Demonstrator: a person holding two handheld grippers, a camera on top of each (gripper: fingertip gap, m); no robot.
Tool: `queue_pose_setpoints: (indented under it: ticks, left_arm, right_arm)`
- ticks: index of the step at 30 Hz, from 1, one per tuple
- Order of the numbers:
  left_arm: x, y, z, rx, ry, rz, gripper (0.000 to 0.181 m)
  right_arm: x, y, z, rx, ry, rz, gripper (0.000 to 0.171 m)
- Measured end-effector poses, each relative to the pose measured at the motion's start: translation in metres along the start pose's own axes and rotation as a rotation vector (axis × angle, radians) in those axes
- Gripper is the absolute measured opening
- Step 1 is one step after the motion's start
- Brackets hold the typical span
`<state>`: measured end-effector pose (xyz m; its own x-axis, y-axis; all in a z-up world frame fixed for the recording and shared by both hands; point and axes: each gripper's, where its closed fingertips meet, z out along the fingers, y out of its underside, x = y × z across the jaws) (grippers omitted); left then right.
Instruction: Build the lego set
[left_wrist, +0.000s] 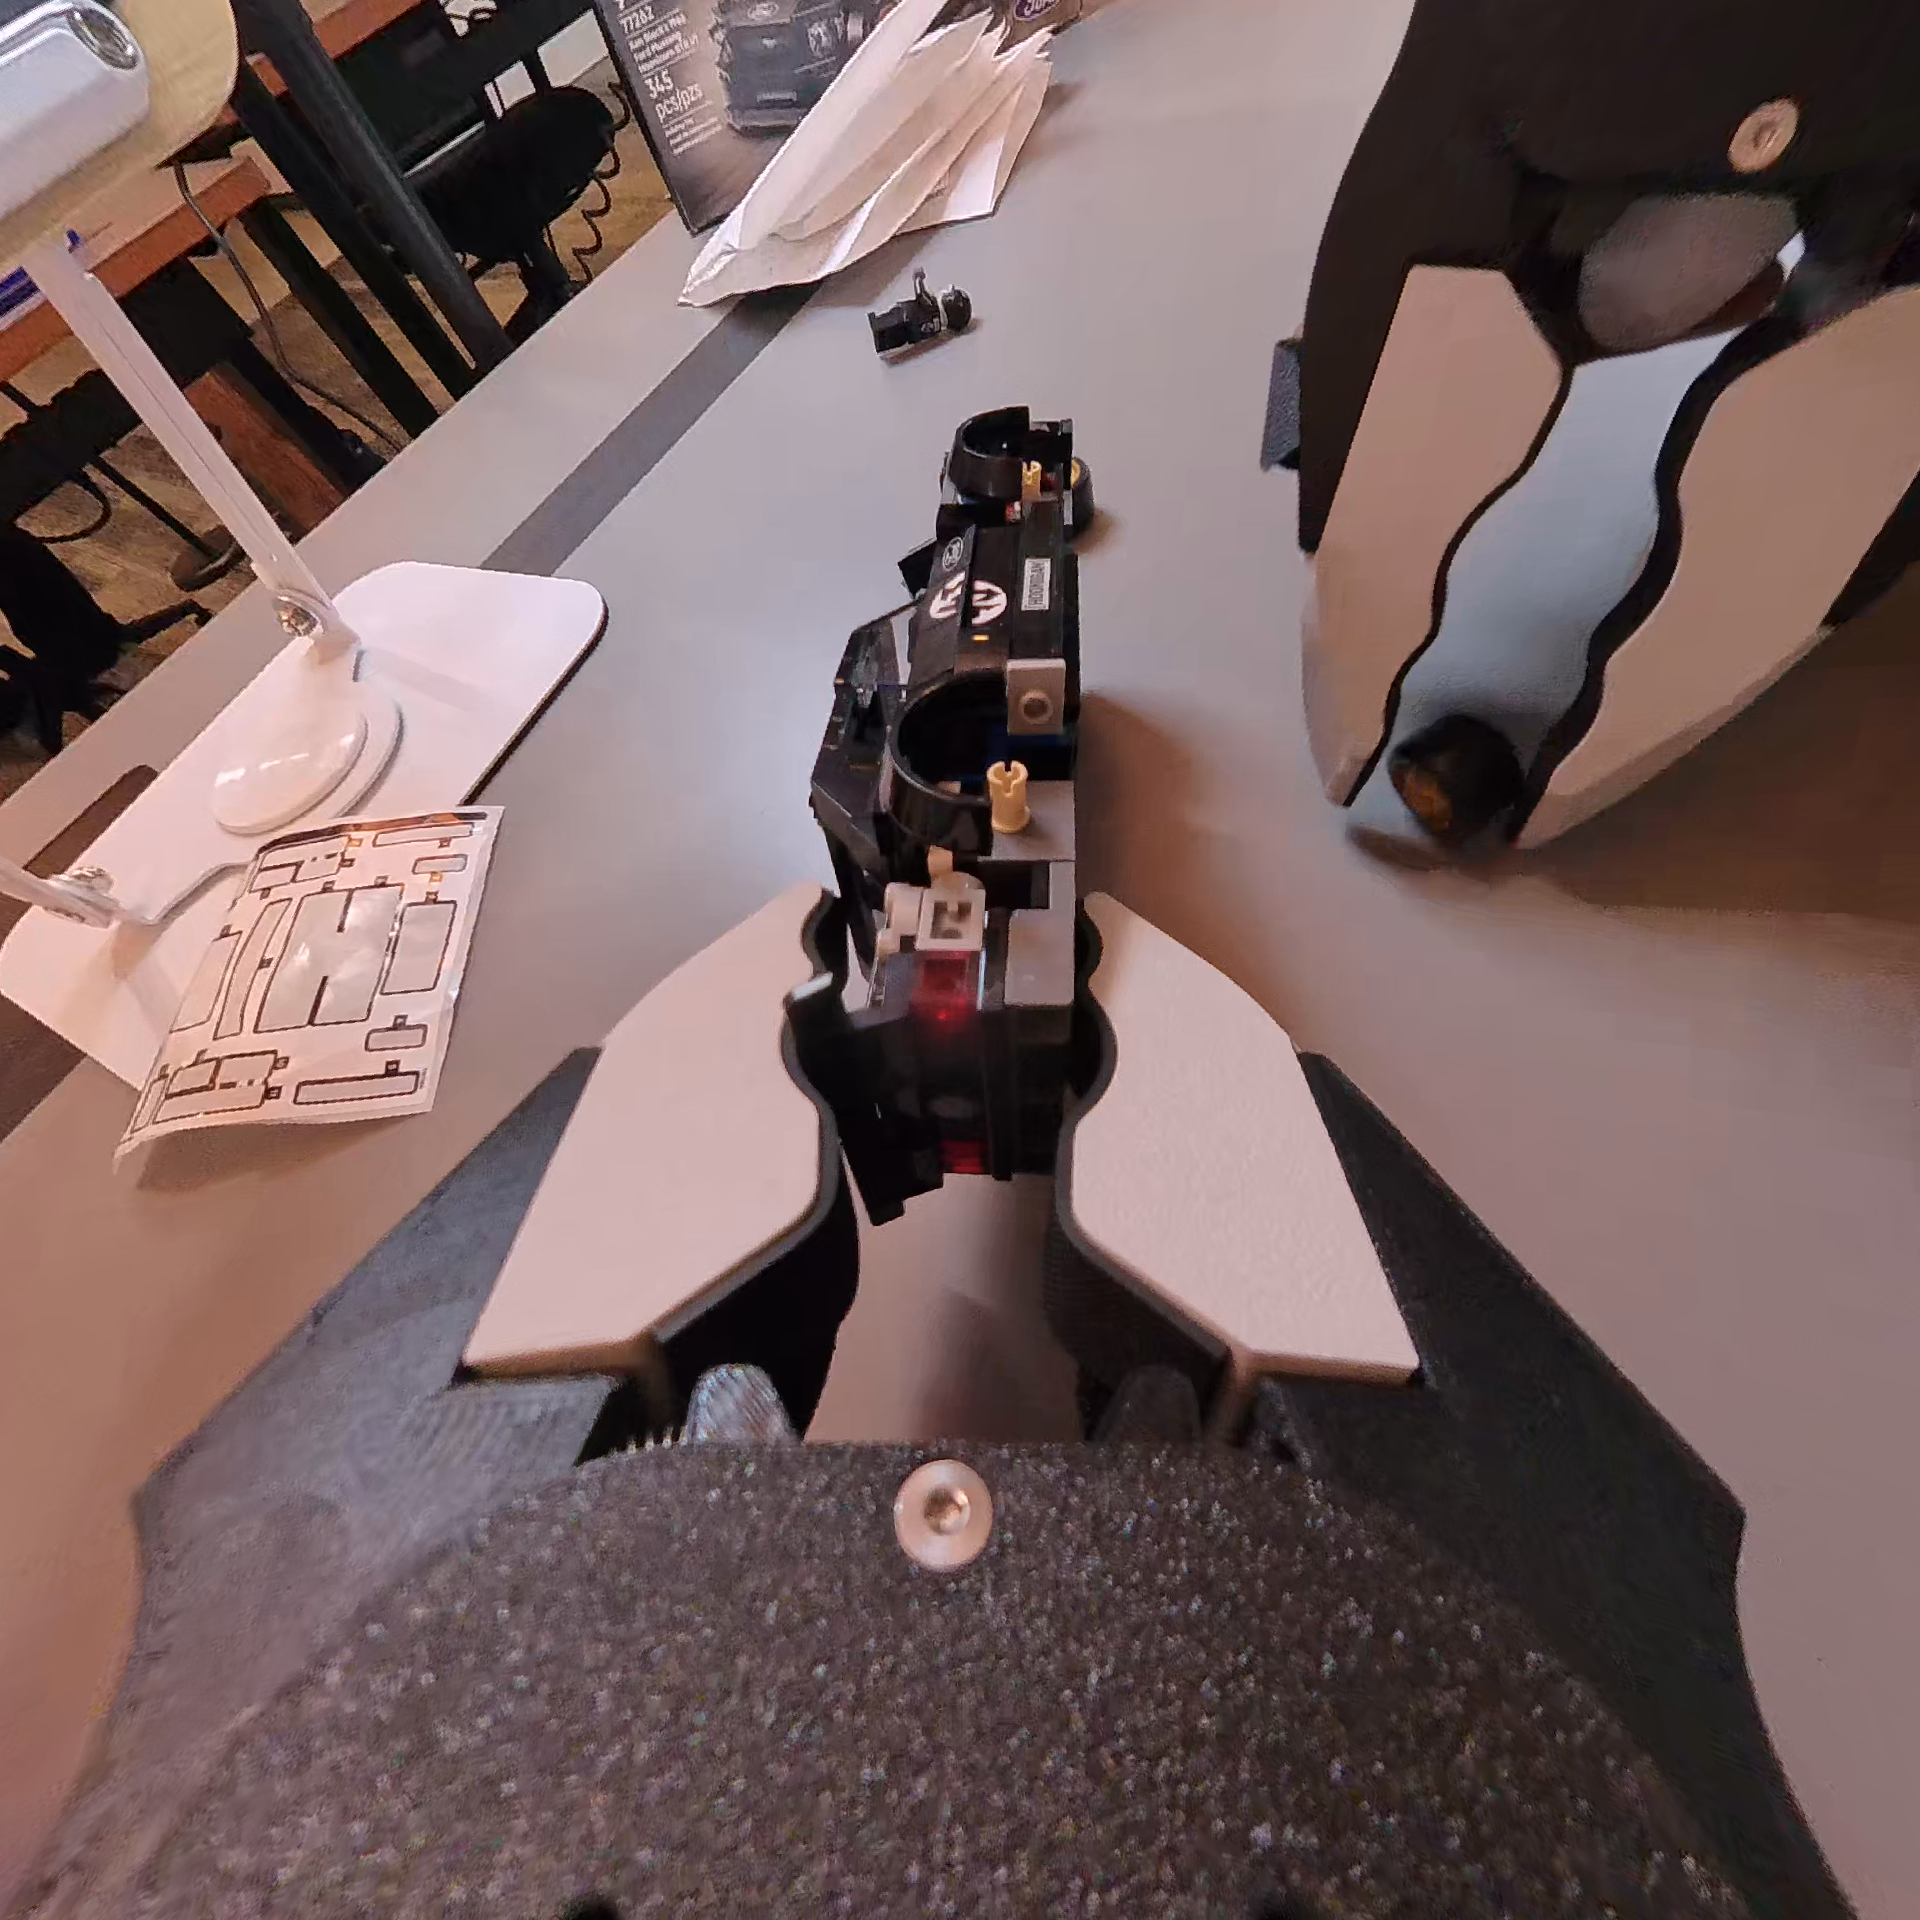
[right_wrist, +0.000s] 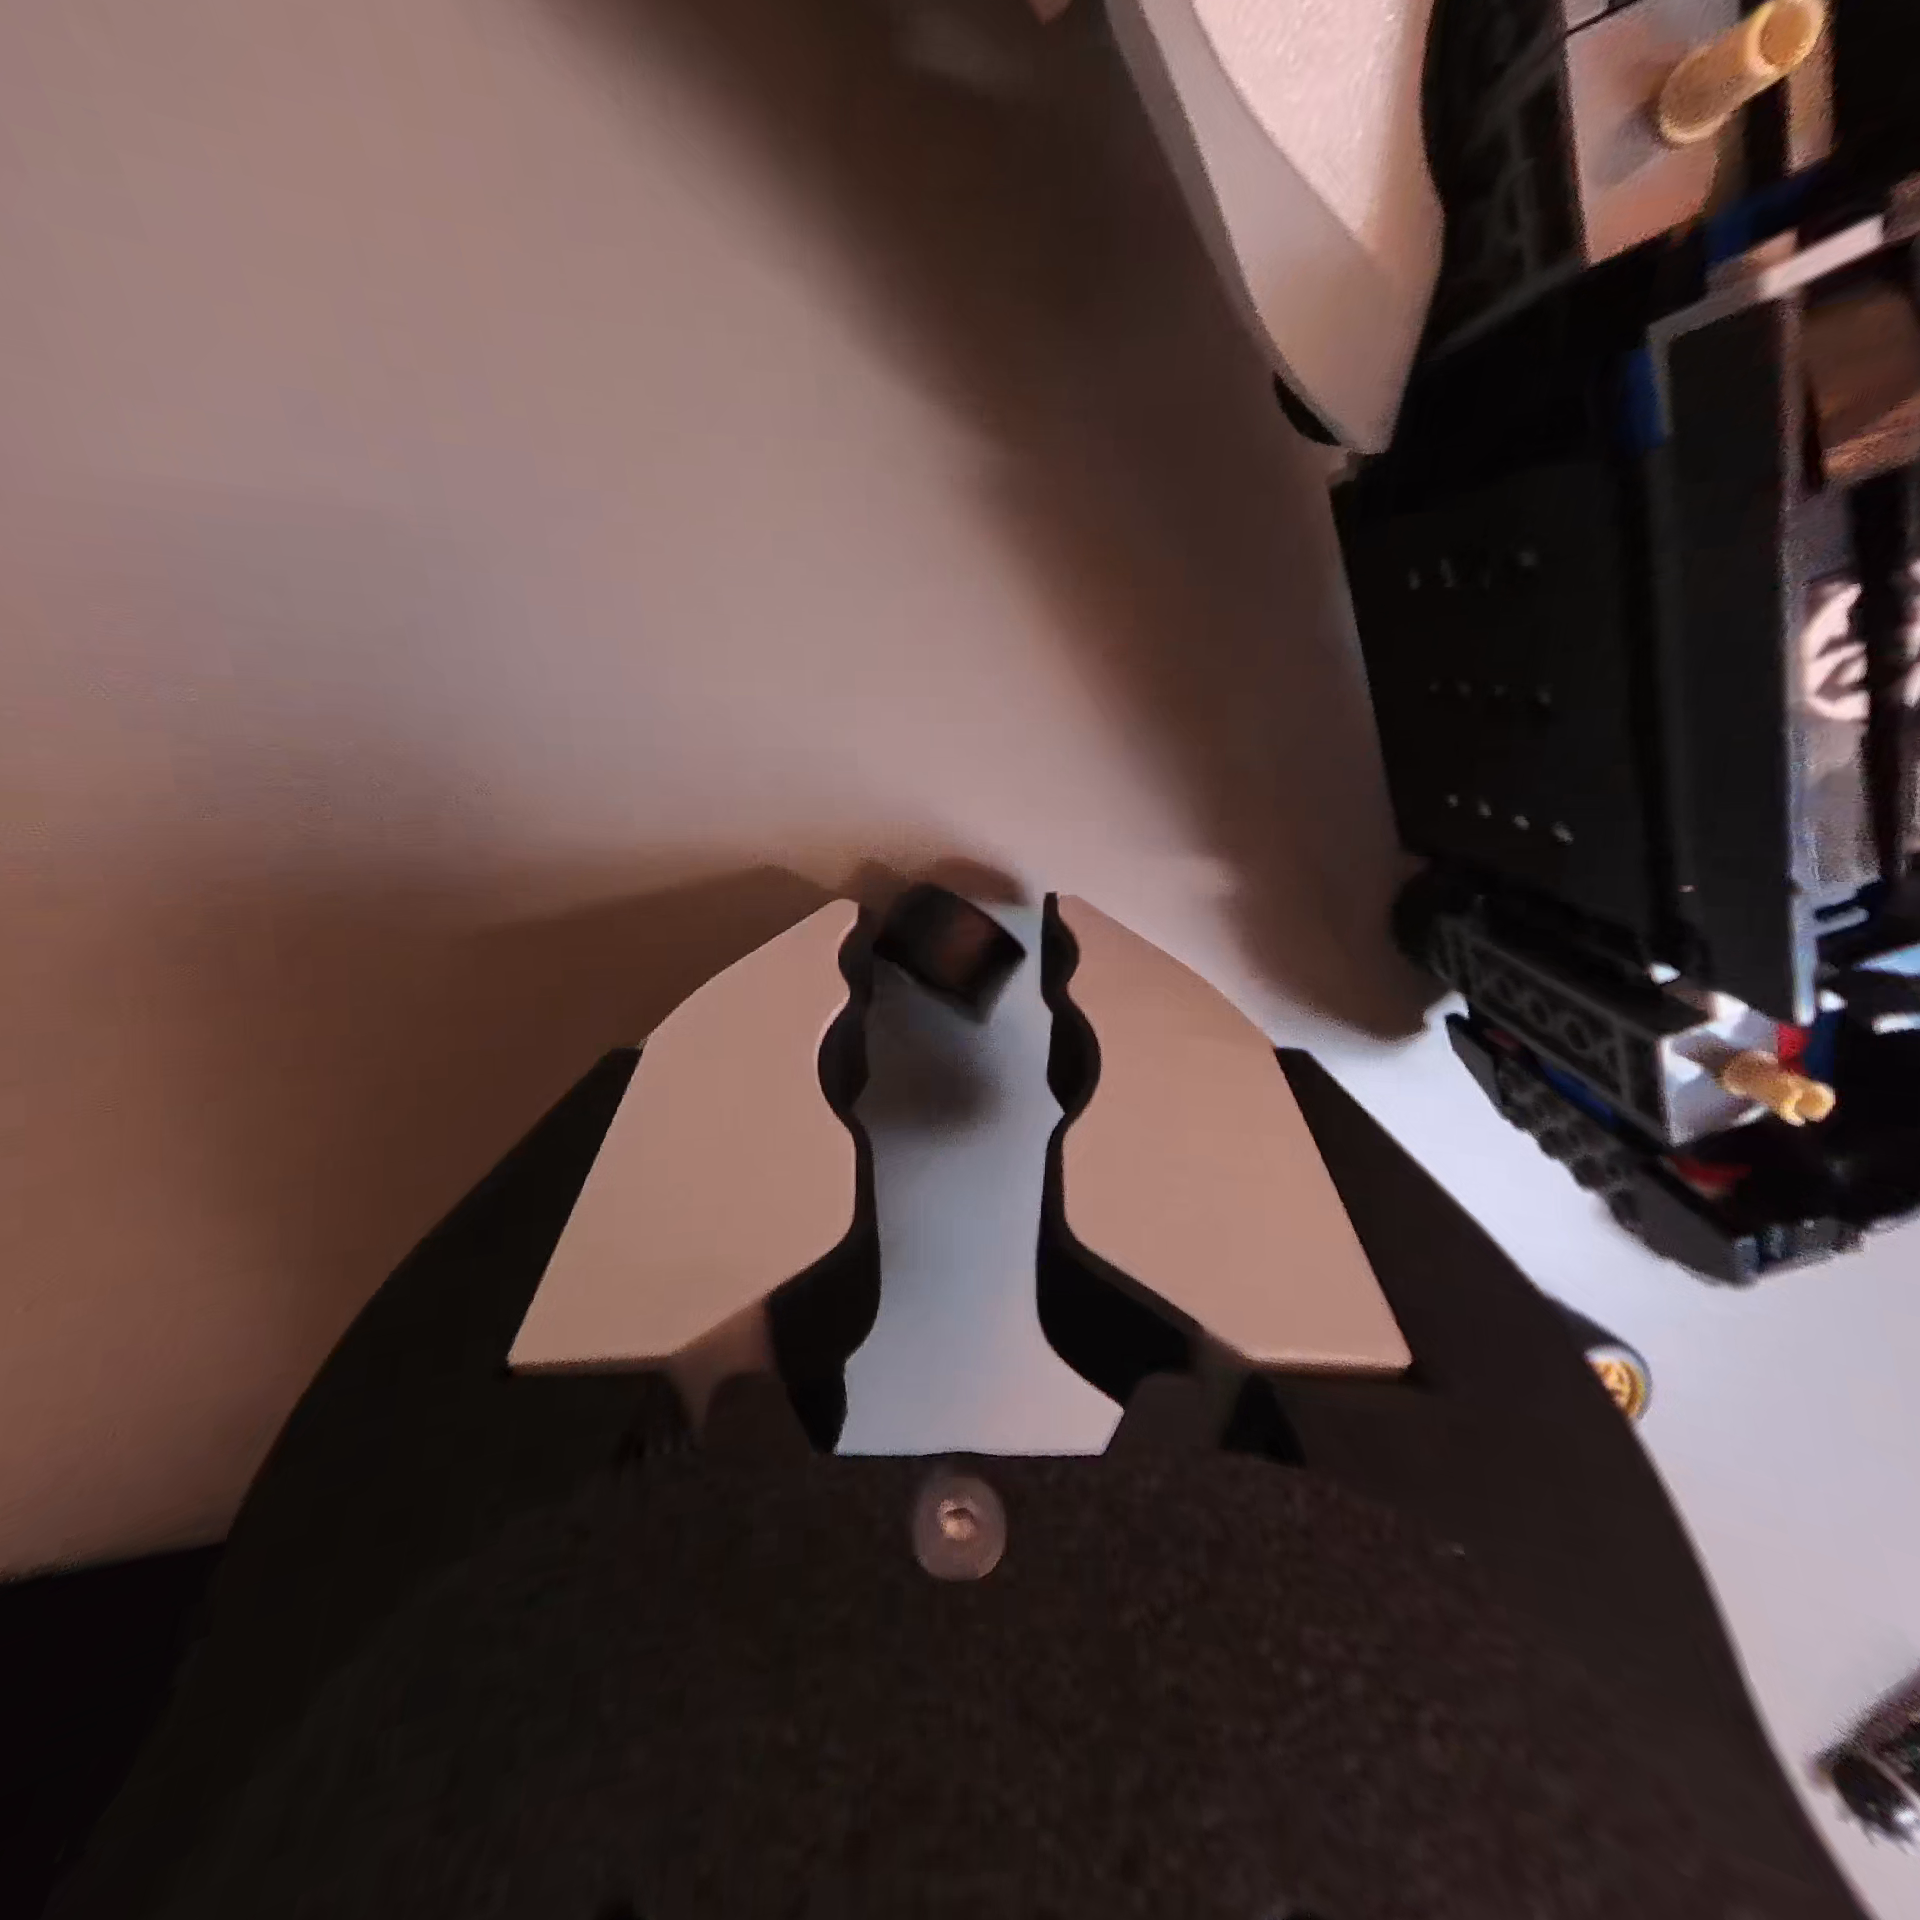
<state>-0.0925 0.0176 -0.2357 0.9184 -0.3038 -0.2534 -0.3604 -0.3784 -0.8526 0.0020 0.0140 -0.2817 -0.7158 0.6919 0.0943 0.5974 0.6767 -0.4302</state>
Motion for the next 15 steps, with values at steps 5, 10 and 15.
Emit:
queue_pose_setpoints:
  ticks: [5,10,15]
  left_arm:
    - [-0.001,0.002,0.000,-0.010,0.008,-0.024,0.041]
    - [-0.001,0.003,0.000,-0.016,0.011,-0.021,0.041]
    - [-0.001,0.004,0.001,-0.017,0.018,-0.020,0.041]
  right_arm:
    - [0.008,-0.006,0.000,0.089,0.062,0.061,0.037]
    - [0.008,0.008,-0.025,0.170,0.213,0.242,0.039]
    - [-0.015,0.010,-0.041,0.270,0.407,0.211,0.031]
